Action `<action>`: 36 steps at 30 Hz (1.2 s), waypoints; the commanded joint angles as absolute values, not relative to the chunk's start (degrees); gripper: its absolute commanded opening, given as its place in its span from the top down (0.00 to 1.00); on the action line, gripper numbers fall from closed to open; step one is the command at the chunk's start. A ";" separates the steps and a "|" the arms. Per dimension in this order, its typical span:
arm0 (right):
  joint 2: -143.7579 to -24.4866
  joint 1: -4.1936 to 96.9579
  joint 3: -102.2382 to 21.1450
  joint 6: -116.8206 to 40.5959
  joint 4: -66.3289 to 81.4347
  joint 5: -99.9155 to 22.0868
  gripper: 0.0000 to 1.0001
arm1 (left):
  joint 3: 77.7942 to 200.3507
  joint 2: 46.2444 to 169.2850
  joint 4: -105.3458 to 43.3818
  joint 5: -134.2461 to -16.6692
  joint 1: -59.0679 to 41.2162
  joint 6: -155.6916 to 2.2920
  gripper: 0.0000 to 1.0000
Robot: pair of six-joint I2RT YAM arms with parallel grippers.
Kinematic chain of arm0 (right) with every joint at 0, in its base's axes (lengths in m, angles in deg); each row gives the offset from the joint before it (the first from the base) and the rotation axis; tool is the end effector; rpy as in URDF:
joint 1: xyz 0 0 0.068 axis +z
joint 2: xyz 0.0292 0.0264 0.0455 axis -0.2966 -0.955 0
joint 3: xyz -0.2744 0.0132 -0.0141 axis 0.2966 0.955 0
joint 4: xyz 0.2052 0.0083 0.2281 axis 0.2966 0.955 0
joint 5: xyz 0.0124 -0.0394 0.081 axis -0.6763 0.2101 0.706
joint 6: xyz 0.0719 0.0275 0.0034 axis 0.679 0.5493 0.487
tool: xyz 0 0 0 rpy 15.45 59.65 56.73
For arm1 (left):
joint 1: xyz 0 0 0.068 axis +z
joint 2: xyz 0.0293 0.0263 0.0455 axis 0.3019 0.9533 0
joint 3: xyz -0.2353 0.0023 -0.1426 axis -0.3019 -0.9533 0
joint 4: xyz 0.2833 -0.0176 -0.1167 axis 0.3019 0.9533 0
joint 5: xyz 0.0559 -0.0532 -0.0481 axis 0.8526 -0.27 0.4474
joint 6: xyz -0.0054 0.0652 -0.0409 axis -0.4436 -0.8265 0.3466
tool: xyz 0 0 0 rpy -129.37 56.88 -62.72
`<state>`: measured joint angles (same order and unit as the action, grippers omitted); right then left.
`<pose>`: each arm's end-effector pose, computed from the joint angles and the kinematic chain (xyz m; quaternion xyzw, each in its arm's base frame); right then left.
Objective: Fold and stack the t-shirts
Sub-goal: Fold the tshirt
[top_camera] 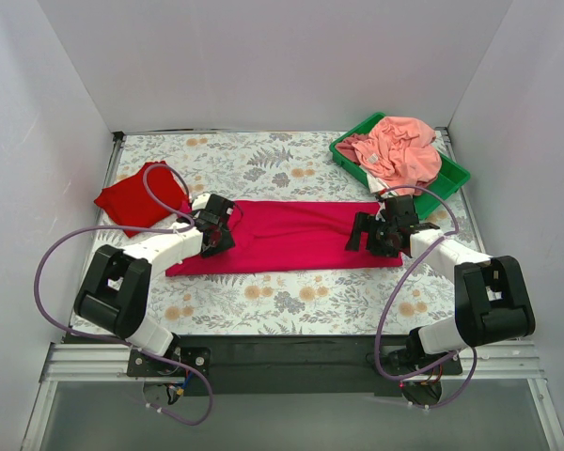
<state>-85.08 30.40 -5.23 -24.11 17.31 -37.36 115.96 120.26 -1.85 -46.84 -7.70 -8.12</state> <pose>0.3162 0.0845 0.1176 0.0371 0.9423 0.1671 0.2877 0.3095 -0.1209 0.1189 -0.4764 0.8372 -0.0590 0.2621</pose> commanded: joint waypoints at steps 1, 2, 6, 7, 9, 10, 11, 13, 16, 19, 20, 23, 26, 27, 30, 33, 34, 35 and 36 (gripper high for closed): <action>-86.36 29.82 -3.67 -24.45 17.68 -38.91 0.02 | 115.77 120.69 -0.58 -47.51 -7.48 -9.09 0.56; -86.45 29.91 -3.67 -24.36 17.68 -38.82 0.02 | 115.86 120.86 -0.23 -47.16 -7.56 -9.09 0.59; -86.54 29.74 -3.67 -24.27 17.68 -38.29 0.02 | 117.00 121.92 1.18 -46.63 -7.56 -8.74 0.77; -86.54 29.56 -3.67 -24.27 17.68 -38.12 0.02 | 117.17 122.18 1.62 -46.46 -7.48 -8.74 0.81; -86.45 29.39 -3.59 -24.27 17.68 -38.12 0.02 | 117.53 122.53 2.32 -45.23 -7.56 -8.48 0.92; -86.45 29.30 -3.50 -24.19 17.68 -38.12 0.02 | 118.31 122.53 3.98 -44.01 -7.48 -6.56 1.00; -86.45 29.30 -3.41 -24.18 17.68 -37.77 0.02 | 118.41 122.19 4.69 -41.30 -7.56 -5.85 1.00; -86.62 29.30 -3.23 -24.18 17.68 -37.42 0.02 | 118.93 121.48 5.75 -39.69 -7.56 -5.23 1.00; -86.71 29.21 -3.32 -24.10 17.68 -37.06 0.02 | 119.72 120.43 5.49 -38.37 -7.48 -4.87 1.00; -86.71 29.21 -3.32 -24.01 17.68 -36.80 0.02 | 121.48 120.86 5.49 -36.70 -7.48 -5.48 1.00; -86.63 29.12 -3.32 -24.01 17.68 -36.71 0.02 | 122.44 121.13 5.49 -36.09 -7.48 -5.75 1.00; -86.36 29.12 -3.23 -24.10 17.68 -36.80 0.02 | 124.03 122.53 5.22 -33.89 -7.39 -6.45 1.00; -86.01 28.95 -3.14 -24.19 17.68 -36.80 0.02 | 126.66 124.02 5.31 -31.78 -6.95 -7.24 1.00; -86.01 28.94 -3.14 -24.18 17.68 -36.80 0.02 | 127.63 124.46 5.05 -31.34 -6.86 -8.46 1.00; -86.01 28.86 -3.14 -24.27 17.68 -36.80 0.02 | 128.86 125.87 2.94 -30.81 -5.90 -10.40 1.00; -86.10 28.59 -3.06 -24.54 17.77 -36.89 0.02 | 130.53 127.45 1.28 -29.76 -4.84 -12.69 1.00; -86.19 28.59 -3.06 -24.45 17.68 -36.89 0.02 | 131.15 127.89 0.92 -29.58 -4.58 -13.30 1.00; -86.19 28.51 -2.97 -24.54 17.68 -36.97 0.02 | 131.41 128.24 0.48 -29.32 -3.88 -14.79 1.00; -86.19 28.42 -2.97 -24.80 17.68 -36.89 0.02 | 131.50 128.77 -0.04 -29.23 -3.44 -15.59 1.00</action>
<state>-85.15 29.09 -4.88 -23.93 16.48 -35.59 129.18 128.43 2.43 -32.78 -4.86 -11.70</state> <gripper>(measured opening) 0.982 0.012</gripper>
